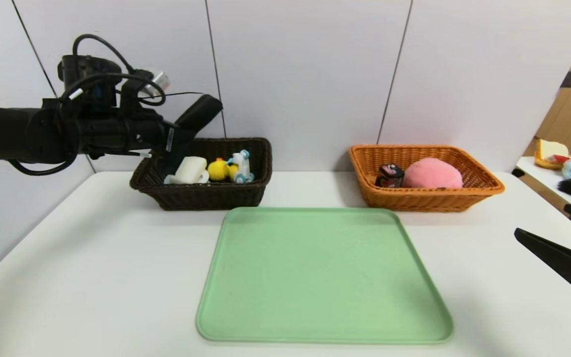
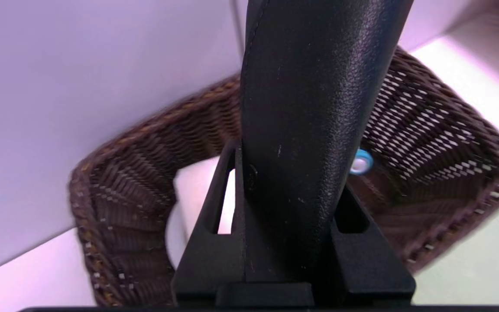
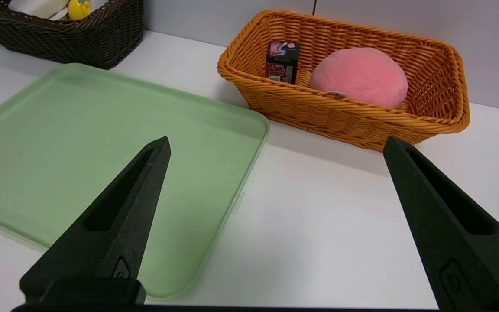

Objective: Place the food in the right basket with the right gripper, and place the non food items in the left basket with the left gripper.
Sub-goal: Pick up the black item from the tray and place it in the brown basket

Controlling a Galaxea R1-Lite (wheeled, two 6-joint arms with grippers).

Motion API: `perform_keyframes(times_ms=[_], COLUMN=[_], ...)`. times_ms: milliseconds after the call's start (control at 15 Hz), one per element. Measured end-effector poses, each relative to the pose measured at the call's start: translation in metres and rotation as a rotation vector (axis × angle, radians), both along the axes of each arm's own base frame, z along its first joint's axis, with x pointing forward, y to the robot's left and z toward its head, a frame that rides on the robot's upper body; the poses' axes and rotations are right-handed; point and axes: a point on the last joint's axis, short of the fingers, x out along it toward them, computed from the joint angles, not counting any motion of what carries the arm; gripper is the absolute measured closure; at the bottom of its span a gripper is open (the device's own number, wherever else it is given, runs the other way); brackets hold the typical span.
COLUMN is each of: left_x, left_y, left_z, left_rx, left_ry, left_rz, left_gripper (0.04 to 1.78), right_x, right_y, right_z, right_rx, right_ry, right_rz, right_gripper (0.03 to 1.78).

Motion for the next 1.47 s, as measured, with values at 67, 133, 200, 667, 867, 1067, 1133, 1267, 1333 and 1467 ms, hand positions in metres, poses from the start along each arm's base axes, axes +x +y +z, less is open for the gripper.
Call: perform_keyframes(times_ms=[67,133,200,667,867,1067,1133,1267,1333,1467], left_x=[0.002,0.004,0.007,0.029,0.038,0.043,0.043,0.045,0.046,0.049], left_y=[0.002,0.003,0.004,0.005,0.006,0.007,0.006,0.009,0.009,0.009], left_z=[-0.003,-0.006,-0.009,-0.032,-0.043,-0.051,-0.052,-0.054,-0.054,-0.051], left_rx=[-0.002,0.000,0.000,0.006,0.007,0.009,0.010,0.011,0.010,0.007], left_ry=[-0.016,-0.025,-0.035,-0.050,-0.059,-0.047,-0.043,-0.040,-0.043,-0.082], left_rz=[0.021,0.033,0.038,0.058,0.063,0.065,0.065,0.070,0.074,0.080], left_gripper=[1.37,1.37,1.37,1.39,1.39,1.39,1.39,1.39,1.29,1.02], right_x=[0.000,0.000,0.000,0.000,0.000,0.000,0.000,0.000,0.001,0.001], right_y=[0.000,0.000,0.000,0.000,0.000,0.000,0.000,0.000,0.000,0.000], right_z=[0.000,0.000,-0.001,-0.002,-0.002,-0.003,-0.003,-0.003,-0.003,-0.002], right_rx=[-0.002,-0.002,-0.002,-0.001,-0.001,-0.001,-0.001,-0.001,0.000,-0.001], right_ry=[0.000,0.001,0.003,0.008,0.011,0.014,0.014,0.014,0.014,0.013], right_rz=[0.000,0.000,-0.001,-0.001,-0.001,-0.002,-0.001,-0.002,-0.002,-0.001], right_gripper=[0.12,0.12,0.12,0.12,0.11,0.11,0.11,0.11,0.11,0.11])
